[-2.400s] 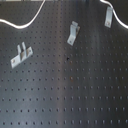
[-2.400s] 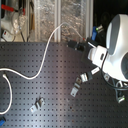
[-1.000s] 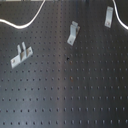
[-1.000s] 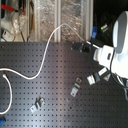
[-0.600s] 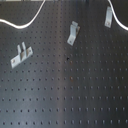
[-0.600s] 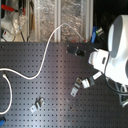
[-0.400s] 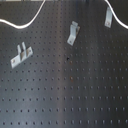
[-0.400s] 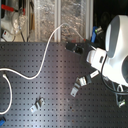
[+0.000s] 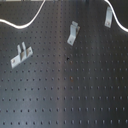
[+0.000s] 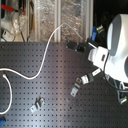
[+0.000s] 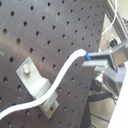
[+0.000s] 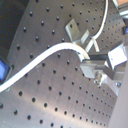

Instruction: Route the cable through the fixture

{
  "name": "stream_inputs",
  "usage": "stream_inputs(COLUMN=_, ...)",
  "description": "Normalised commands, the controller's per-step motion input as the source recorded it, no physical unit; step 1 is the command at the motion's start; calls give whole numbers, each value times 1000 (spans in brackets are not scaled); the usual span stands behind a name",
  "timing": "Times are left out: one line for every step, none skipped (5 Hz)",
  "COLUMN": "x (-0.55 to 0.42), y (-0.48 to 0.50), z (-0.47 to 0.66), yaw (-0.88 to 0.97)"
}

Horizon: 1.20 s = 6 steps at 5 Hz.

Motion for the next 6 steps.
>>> stream_inputs(x=-76, y=-203, z=134, yaw=0)
stream_inputs(x=-18, y=-56, z=434, yaw=0)
stream_inputs(x=-8, y=-35, z=514, yaw=0)
stream_inputs(x=-6, y=-23, z=398, yaw=0)
stream_inputs(x=4, y=10, z=383, yaw=0)
stream_inputs(x=85, y=228, z=455, yaw=-91)
